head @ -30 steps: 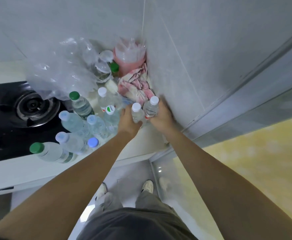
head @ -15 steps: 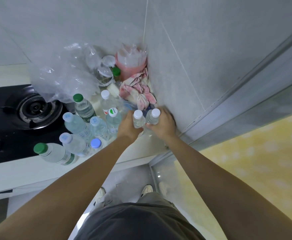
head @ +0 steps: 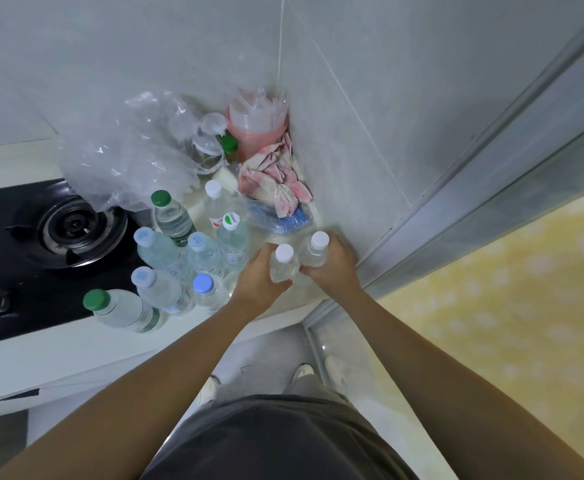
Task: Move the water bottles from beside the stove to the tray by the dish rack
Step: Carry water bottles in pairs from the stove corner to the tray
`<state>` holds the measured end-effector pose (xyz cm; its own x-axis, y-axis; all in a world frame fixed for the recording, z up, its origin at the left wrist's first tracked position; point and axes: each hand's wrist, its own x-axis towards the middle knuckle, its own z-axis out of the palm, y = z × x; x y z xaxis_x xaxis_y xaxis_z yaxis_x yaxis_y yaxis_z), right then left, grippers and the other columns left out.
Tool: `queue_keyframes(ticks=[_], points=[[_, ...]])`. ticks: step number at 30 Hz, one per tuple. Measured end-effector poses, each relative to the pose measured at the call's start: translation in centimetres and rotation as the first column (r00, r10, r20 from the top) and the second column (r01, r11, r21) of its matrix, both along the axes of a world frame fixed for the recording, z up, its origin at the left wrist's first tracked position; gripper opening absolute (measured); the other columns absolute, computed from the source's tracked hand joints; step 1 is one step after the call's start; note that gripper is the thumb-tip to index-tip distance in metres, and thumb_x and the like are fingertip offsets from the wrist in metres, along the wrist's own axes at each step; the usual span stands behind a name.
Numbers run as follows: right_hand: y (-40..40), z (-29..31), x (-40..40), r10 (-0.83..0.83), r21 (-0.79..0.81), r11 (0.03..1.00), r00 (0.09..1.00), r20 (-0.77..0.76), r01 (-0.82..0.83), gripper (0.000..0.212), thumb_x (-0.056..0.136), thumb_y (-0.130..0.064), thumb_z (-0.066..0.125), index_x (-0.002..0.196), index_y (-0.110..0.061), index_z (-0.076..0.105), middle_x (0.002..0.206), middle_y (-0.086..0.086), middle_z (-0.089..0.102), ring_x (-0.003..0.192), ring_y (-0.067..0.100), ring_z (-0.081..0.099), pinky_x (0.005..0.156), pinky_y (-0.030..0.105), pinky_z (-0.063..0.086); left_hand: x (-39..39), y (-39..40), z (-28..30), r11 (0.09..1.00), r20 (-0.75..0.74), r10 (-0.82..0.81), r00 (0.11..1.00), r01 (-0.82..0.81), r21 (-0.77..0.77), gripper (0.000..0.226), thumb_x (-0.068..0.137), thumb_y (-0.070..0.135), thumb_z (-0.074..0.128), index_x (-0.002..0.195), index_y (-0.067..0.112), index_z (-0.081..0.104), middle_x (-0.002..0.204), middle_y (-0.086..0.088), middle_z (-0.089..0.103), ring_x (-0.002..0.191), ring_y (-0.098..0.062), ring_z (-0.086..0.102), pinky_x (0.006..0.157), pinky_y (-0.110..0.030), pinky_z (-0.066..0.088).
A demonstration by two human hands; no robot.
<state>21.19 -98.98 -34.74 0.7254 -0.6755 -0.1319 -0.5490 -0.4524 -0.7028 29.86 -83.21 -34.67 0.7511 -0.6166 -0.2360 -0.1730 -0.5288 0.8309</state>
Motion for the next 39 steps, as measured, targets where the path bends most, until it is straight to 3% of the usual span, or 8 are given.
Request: queue_keyframes(ticks=[5, 9, 13, 20, 29, 34, 37, 39], points=[[-0.6, -3.0, 0.4, 0.003, 0.151, 0.989, 1.000, -0.024, 0.001, 0.073, 0.053, -0.053, 0.091, 0.111, -0.018, 0.065, 0.100, -0.006, 0.073, 0.094, 0.019, 0.072, 0.084, 0.042, 0.063, 0.1, -0.1, -1.2, 0.998, -0.131, 0.042, 0.991, -0.047, -0.035, 0.067, 0.071, 0.002, 0.091, 0.117, 0.028, 0.050, 0.106, 0.010, 0.065, 0.097, -0.013, 0.064, 0.070, -0.009, 0.046], [-1.0, -5.2, -0.3, 0.002, 0.243, 0.970, 1.000, 0.023, -0.007, 0.079, 0.053, -0.057, 0.090, 0.118, -0.019, 0.064, 0.109, -0.005, 0.073, 0.103, 0.020, 0.072, 0.092, 0.045, 0.062, -0.2, -0.1, -2.9, 0.995, -0.167, 0.094, 0.981, -0.097, -0.011, 0.071, 0.069, 0.008, 0.095, 0.125, 0.017, 0.053, 0.117, -0.002, 0.070, 0.110, -0.028, 0.067, 0.092, -0.039, 0.055], [-0.8, -3.8, -0.8, -0.045, 0.280, 0.960, 0.996, 0.079, 0.021, 0.068, 0.062, -0.030, 0.098, 0.120, -0.018, 0.065, 0.114, -0.001, 0.075, 0.109, 0.024, 0.072, 0.094, 0.041, 0.059, -0.6, 0.0, -3.5, 0.986, -0.162, 0.153, 0.975, -0.161, -0.035, 0.076, 0.067, 0.020, 0.095, 0.133, 0.015, 0.056, 0.122, -0.003, 0.072, 0.112, -0.029, 0.069, 0.100, -0.051, 0.056], [-1.2, -2.2, -0.8, 0.046, 0.381, 0.921, 0.994, 0.094, -0.079, 0.061, 0.069, -0.010, 0.096, 0.119, -0.030, 0.066, 0.107, -0.014, 0.075, 0.100, 0.002, 0.071, 0.085, 0.025, 0.055, -2.1, 1.5, -1.8, 0.932, -0.236, 0.306, 0.922, -0.341, -0.125, 0.072, 0.071, 0.011, 0.093, 0.134, 0.016, 0.058, 0.125, -0.002, 0.071, 0.117, -0.023, 0.068, 0.105, -0.046, 0.054], [0.0, 3.9, -0.3, 0.153, 0.597, 0.769, 0.972, 0.179, -0.230, 0.061, 0.071, -0.011, 0.095, 0.126, -0.011, 0.068, 0.107, -0.001, 0.080, 0.089, 0.002, 0.077, 0.075, 0.018, 0.057, -4.8, 6.3, 5.9, 0.838, -0.353, 0.371, 0.859, -0.474, -0.273, 0.053, 0.082, 0.013, 0.088, 0.128, 0.018, 0.063, 0.115, 0.003, 0.077, 0.104, -0.007, 0.074, 0.085, -0.019, 0.058], [4.0, 9.4, -0.5, 0.078, 0.723, 0.624, 0.944, 0.321, -0.297, 0.052, 0.074, -0.021, 0.084, 0.124, -0.016, 0.072, 0.115, 0.008, 0.080, 0.106, 0.028, 0.076, 0.100, 0.051, 0.059, -6.2, 10.6, 11.9, 0.749, -0.363, 0.373, 0.854, -0.508, -0.426, 0.045, 0.087, 0.015, 0.083, 0.127, 0.020, 0.064, 0.113, 0.003, 0.078, 0.106, -0.011, 0.074, 0.087, -0.021, 0.058], [7.8, 12.6, -0.5, 0.062, 0.760, 0.518, 0.904, 0.424, -0.392, 0.035, 0.077, -0.021, 0.081, 0.112, -0.025, 0.081, 0.108, 0.006, 0.080, 0.096, 0.025, 0.077, 0.087, 0.042, 0.060, -7.2, 14.5, 14.8, 0.676, -0.397, 0.365, 0.842, -0.533, -0.509, 0.040, 0.091, 0.018, 0.079, 0.128, 0.019, 0.065, 0.119, -0.008, 0.076, 0.109, -0.020, 0.075, 0.090, -0.030, 0.059], [11.3, 14.9, -0.7, 0.084, 0.782, 0.456, 0.895, 0.437, -0.425, 0.065, 0.066, -0.035, 0.096, 0.123, -0.014, 0.076, 0.109, 0.014, 0.077, 0.092, 0.031, 0.075, 0.080, 0.042, 0.062, -8.0, 18.0, 16.4, 0.608, -0.419, 0.389, 0.820, -0.570, -0.553, 0.033, 0.092, 0.021, 0.076, 0.124, 0.019, 0.067, 0.116, -0.009, 0.076, 0.103, -0.021, 0.076, 0.085, -0.031, 0.059]])
